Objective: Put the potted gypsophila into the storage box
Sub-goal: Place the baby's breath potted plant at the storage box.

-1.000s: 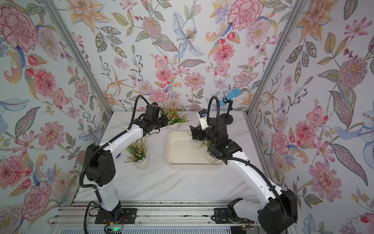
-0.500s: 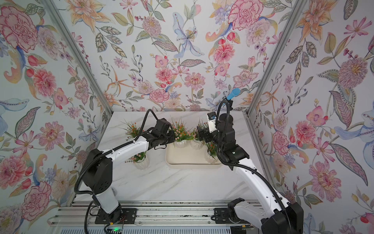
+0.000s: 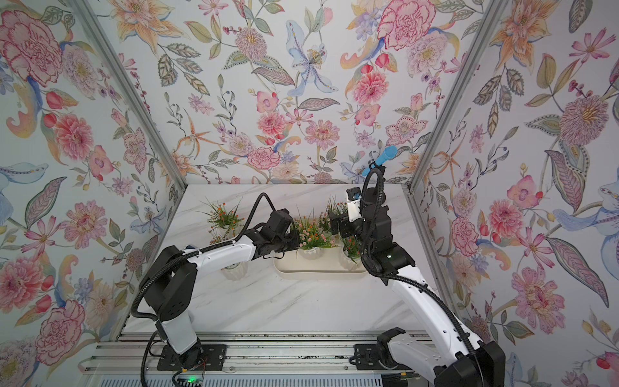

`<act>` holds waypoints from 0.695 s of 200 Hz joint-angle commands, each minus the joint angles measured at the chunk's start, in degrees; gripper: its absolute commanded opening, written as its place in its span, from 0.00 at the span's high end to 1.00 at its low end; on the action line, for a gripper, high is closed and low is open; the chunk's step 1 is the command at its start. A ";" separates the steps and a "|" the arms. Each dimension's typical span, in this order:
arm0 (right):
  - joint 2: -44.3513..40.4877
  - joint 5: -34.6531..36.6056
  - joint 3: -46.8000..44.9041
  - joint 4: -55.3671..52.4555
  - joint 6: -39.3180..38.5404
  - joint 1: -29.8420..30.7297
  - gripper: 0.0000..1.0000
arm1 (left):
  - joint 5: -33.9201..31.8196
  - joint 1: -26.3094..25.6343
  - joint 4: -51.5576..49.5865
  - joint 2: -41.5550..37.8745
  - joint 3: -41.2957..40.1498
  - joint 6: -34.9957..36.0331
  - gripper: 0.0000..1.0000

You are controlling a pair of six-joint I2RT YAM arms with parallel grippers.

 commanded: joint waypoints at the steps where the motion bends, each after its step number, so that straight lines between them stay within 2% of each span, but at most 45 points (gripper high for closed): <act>1: -1.46 1.02 -0.69 1.01 0.91 -0.33 0.00 | 4.03 -1.49 3.44 2.37 3.74 1.78 1.00; 64: -2.19 1.42 -0.94 0.43 1.03 -0.53 0.00 | 7.47 -4.00 4.29 8.27 10.58 3.49 1.00; 93: -2.37 1.46 -1.02 0.26 1.13 -0.60 0.00 | 7.19 -4.87 0.50 10.36 14.74 5.81 1.00; 114: -2.69 1.78 -1.21 0.17 1.23 -0.60 0.00 | 6.06 -5.09 -1.40 10.54 15.86 5.98 0.87; 139: -3.13 1.79 -1.47 0.17 1.51 -0.63 0.00 | 4.28 -5.09 -2.41 9.84 16.46 6.68 0.79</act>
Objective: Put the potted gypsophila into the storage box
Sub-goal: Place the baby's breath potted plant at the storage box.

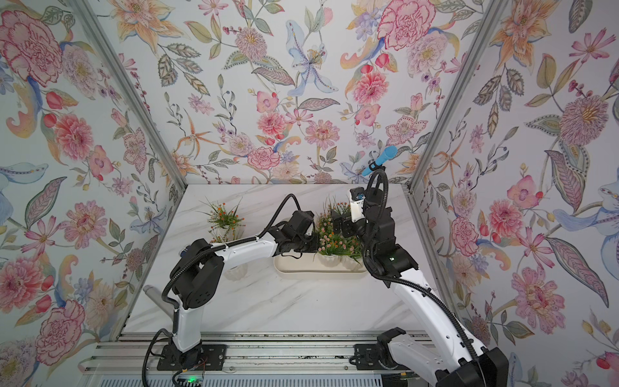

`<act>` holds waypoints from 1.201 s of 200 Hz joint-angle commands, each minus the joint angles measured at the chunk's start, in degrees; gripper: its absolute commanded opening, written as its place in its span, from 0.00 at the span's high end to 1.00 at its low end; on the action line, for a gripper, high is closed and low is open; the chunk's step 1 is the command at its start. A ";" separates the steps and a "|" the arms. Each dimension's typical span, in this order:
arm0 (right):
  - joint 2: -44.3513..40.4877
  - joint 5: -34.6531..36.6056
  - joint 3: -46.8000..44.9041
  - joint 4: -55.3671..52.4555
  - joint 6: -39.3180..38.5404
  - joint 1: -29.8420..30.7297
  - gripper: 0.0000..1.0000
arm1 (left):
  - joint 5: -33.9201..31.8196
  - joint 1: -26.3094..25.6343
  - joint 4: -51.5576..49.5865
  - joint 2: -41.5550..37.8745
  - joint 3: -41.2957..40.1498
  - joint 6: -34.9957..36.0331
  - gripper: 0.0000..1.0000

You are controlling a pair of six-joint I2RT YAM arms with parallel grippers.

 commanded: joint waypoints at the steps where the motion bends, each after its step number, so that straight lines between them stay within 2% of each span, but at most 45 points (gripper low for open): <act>1: -1.31 0.99 -1.01 0.15 1.02 -0.32 0.00 | -1.00 -0.72 0.11 -1.06 3.22 1.60 0.79; 76: -0.31 -1.61 -0.09 1.12 2.44 -0.31 0.00 | -12.51 0.09 -5.31 -8.34 3.48 4.47 0.62; 127: 4.81 -7.87 4.26 2.39 5.06 0.20 0.00 | -19.73 2.72 -2.29 -21.41 -9.82 0.86 0.60; 170: 8.87 -11.19 7.19 4.46 6.07 3.06 0.00 | -32.06 3.14 -14.28 -32.51 -15.17 -1.35 0.59; 206: 12.35 -12.33 9.68 4.50 5.56 6.52 0.00 | -38.62 4.31 -18.99 -45.40 -24.90 -7.22 0.60; 240: 15.76 -13.76 12.59 3.90 4.79 9.59 0.00 | -42.52 6.29 -23.75 -60.10 -35.26 -16.62 0.62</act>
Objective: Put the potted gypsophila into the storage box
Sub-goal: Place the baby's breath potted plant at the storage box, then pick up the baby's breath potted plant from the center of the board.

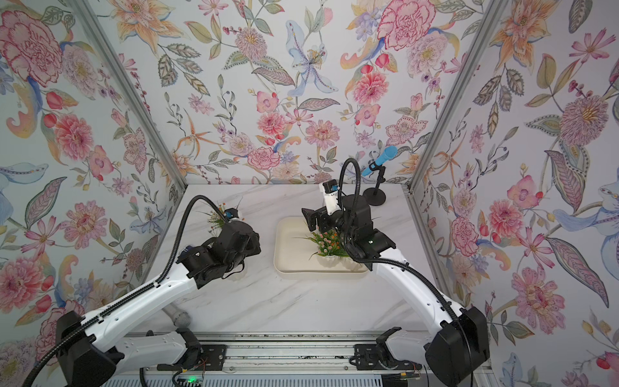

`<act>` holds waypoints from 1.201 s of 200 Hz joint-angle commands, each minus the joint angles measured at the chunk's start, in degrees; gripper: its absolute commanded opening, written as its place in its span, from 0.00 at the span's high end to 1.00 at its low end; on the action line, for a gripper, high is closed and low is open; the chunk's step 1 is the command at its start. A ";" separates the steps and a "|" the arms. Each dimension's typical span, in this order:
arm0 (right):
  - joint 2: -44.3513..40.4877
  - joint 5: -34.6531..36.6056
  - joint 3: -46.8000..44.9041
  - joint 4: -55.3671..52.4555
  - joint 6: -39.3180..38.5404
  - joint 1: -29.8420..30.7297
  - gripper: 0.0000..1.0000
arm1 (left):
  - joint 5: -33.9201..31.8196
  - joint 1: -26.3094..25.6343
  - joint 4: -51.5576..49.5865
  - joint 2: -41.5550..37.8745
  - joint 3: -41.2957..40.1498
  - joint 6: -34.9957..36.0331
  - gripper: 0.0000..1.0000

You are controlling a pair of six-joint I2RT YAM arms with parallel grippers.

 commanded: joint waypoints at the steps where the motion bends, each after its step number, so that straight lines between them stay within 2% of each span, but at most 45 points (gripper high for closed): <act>1: 1.97 -2.03 3.24 1.25 -0.23 1.77 0.00 | -6.40 1.32 -6.72 -8.29 -5.80 -8.87 0.62; 27: 4.08 -2.68 4.51 1.15 -0.44 3.08 0.00 | -7.88 1.90 -13.62 -18.04 -12.64 -17.25 0.62; 45: 5.17 -3.04 4.89 1.14 -0.26 3.53 0.00 | -7.66 2.11 -14.78 -23.27 -17.48 -20.97 0.63; 87: 6.70 -3.49 5.88 0.49 -0.26 3.97 0.00 | -3.88 3.11 -15.27 -26.74 -25.85 -25.44 0.62; 113: 6.86 -3.20 5.92 0.31 -0.35 3.98 0.00 | 1.71 6.04 -10.75 -26.39 -30.88 -24.10 0.62; 160: 6.63 -2.64 5.68 -0.25 -0.43 3.98 0.00 | 11.16 14.18 6.09 -27.15 -39.22 -20.92 0.62; 201: 6.27 -1.66 5.37 -0.44 -0.44 3.98 0.00 | 12.50 17.42 9.14 -22.67 -36.04 -16.54 0.61; 240: 6.11 -1.07 5.04 -0.51 -0.71 3.98 0.00 | 12.89 18.33 10.21 -16.66 -29.85 -11.92 0.61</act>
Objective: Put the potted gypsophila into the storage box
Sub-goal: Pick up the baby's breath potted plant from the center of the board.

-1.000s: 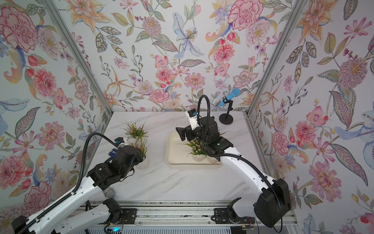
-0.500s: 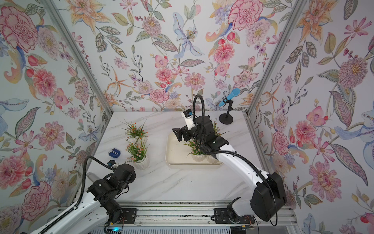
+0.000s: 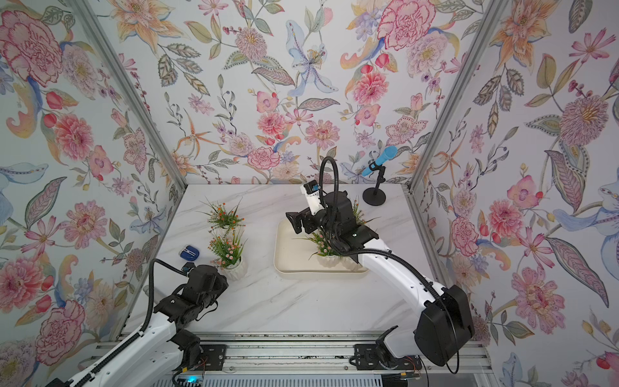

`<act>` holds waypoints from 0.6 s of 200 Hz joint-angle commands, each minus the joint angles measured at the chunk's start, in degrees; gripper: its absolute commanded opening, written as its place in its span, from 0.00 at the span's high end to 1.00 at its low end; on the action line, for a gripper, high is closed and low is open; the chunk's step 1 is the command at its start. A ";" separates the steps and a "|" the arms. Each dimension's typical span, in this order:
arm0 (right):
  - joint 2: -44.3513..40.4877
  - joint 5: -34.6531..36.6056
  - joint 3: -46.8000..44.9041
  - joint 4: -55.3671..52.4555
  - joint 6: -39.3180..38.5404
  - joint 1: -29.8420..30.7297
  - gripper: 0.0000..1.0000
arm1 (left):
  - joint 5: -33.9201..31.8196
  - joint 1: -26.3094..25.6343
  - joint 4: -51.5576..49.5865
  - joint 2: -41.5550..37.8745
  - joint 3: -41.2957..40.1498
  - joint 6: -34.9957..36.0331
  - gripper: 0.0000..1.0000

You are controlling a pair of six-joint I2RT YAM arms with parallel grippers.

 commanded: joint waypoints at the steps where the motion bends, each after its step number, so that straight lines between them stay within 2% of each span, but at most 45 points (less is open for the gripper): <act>1: -0.59 1.03 0.90 -0.25 -0.68 0.35 0.00 | 1.13 0.61 2.29 2.43 4.93 4.67 0.61; 33: -1.21 2.23 0.26 -0.17 -0.95 0.39 0.00 | 0.62 0.98 2.07 5.70 9.08 7.23 0.61; 79: -1.96 3.72 -0.43 -0.17 -1.86 0.39 0.00 | 2.46 2.08 4.05 10.36 10.40 8.63 0.61; 120: -2.62 4.75 -1.28 0.01 -2.17 0.31 0.00 | 2.33 2.46 3.19 9.55 10.15 8.54 0.61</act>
